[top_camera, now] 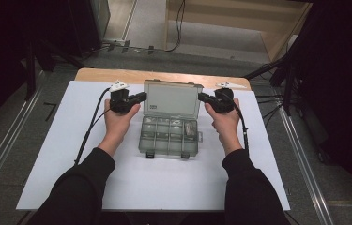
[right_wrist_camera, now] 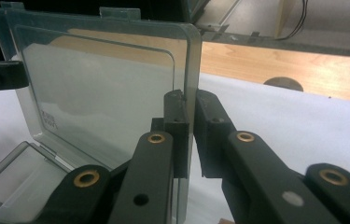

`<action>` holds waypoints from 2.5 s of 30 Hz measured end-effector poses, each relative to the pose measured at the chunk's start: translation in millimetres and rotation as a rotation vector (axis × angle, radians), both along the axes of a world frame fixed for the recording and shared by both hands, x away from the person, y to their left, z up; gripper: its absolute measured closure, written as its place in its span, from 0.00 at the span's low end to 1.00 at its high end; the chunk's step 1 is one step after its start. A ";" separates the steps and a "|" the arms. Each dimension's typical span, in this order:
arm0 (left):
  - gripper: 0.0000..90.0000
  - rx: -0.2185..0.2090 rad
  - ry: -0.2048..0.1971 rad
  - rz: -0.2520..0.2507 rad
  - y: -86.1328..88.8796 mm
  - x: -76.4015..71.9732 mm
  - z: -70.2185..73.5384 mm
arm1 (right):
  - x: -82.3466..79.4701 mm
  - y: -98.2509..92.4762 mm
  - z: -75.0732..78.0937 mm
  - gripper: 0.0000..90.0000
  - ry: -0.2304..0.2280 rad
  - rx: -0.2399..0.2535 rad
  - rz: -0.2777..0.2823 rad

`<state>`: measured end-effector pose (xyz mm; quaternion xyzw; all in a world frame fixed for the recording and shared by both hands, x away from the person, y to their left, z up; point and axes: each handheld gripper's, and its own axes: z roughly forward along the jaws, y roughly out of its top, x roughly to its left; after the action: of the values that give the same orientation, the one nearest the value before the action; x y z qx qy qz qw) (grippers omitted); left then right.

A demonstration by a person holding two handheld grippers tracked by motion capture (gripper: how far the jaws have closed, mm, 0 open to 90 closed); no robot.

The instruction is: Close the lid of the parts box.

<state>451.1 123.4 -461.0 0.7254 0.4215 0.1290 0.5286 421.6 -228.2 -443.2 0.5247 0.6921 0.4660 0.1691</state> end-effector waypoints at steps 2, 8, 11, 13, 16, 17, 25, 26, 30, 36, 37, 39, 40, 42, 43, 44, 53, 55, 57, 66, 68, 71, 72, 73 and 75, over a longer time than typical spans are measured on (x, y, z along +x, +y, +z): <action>0.90 -0.030 0.028 -0.006 2.5 1.1 0.8 | -3.3 1.9 0.2 0.91 -0.017 -0.015 -0.006; 0.72 -0.039 0.027 -0.054 14.6 -3.7 12.1 | -10.2 2.9 -0.5 0.91 -0.052 -0.019 -0.008; 0.72 -0.038 0.017 -0.053 23.0 -5.8 20.0 | -13.0 2.7 -0.9 0.91 -0.068 -0.024 -0.003; 0.72 -0.062 0.028 -0.055 29.0 -4.2 23.2 | -15.5 3.0 -0.9 0.91 -0.081 -0.031 0.000; 0.82 -0.074 0.052 -0.048 34.3 0.7 24.3 | -20.9 4.2 -1.9 0.91 -0.117 -0.051 0.002; 0.85 -0.078 0.060 -0.048 35.0 2.6 23.8 | -22.7 4.5 -2.4 0.91 -0.126 -0.052 0.001; 0.98 -0.101 0.123 -0.050 27.9 17.4 15.7 | -33.0 3.6 -6.2 0.91 -0.193 -0.059 0.017; 0.98 -0.103 0.126 -0.054 26.0 18.5 15.7 | -34.1 3.6 -6.3 0.91 -0.195 -0.060 0.021; 0.99 -0.115 0.131 -0.085 19.0 20.5 17.4 | -37.1 2.5 -8.3 0.91 -0.223 -0.064 0.034; 0.99 -0.133 0.130 -0.130 13.9 18.5 19.6 | -39.2 0.2 -11.5 0.91 -0.249 -0.053 0.051; 0.99 -0.134 0.130 -0.138 13.8 17.7 20.0 | -39.5 -0.3 -11.4 0.91 -0.250 -0.052 0.054; 0.99 -0.142 0.129 -0.153 14.7 16.6 20.5 | -41.2 -1.0 -10.7 0.90 -0.243 -0.049 0.058; 0.99 -0.151 0.125 -0.163 15.5 16.2 20.5 | -42.0 -1.6 -10.4 0.88 -0.241 -0.037 0.062; 0.99 -0.163 0.124 -0.172 16.5 15.1 21.0 | -45.0 -3.7 -9.2 0.79 -0.234 -0.010 0.069; 0.99 -0.160 0.121 -0.180 17.2 14.5 21.3 | -46.6 -5.2 -8.4 0.75 -0.231 -0.006 0.068; 0.99 -0.163 0.117 -0.183 17.0 13.7 21.4 | -48.6 -6.7 -7.7 0.72 -0.222 0.004 0.069; 0.99 -0.164 0.102 -0.219 18.7 6.0 21.8 | -67.9 -31.0 -8.9 0.70 -0.202 0.059 0.094; 0.99 -0.168 0.095 -0.228 18.5 3.6 22.5 | -69.4 -35.6 -10.5 0.75 -0.192 0.069 0.079; 0.99 -0.170 0.093 -0.236 18.0 0.6 23.9 | -69.2 -37.5 -11.3 0.82 -0.172 0.068 0.063; 0.99 -0.159 0.080 -0.250 20.5 -15.3 26.1 | -73.2 -22.9 -4.9 0.94 -0.145 0.067 0.041; 0.99 -0.158 0.071 -0.248 20.9 -19.6 26.9 | -74.4 -20.6 -3.8 0.96 -0.156 0.062 0.037; 0.99 -0.149 0.060 -0.252 21.7 -26.7 27.6 | -76.7 -18.5 -2.6 0.97 -0.159 0.074 0.050; 0.99 -0.144 0.059 -0.253 21.8 -29.3 27.5 | -77.5 -17.8 -2.0 0.97 -0.153 0.071 0.053; 0.99 -0.135 0.055 -0.252 22.0 -32.0 27.4 | -78.2 -17.0 -1.8 0.97 -0.151 0.056 0.050; 0.99 -0.142 0.052 -0.256 23.2 -37.2 26.6 | -80.5 -15.8 -1.7 0.97 -0.148 0.044 0.049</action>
<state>413.9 146.6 -434.3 0.7373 0.3471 0.0114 0.5795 341.2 -244.0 -444.8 0.4752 0.6800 0.5226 0.1966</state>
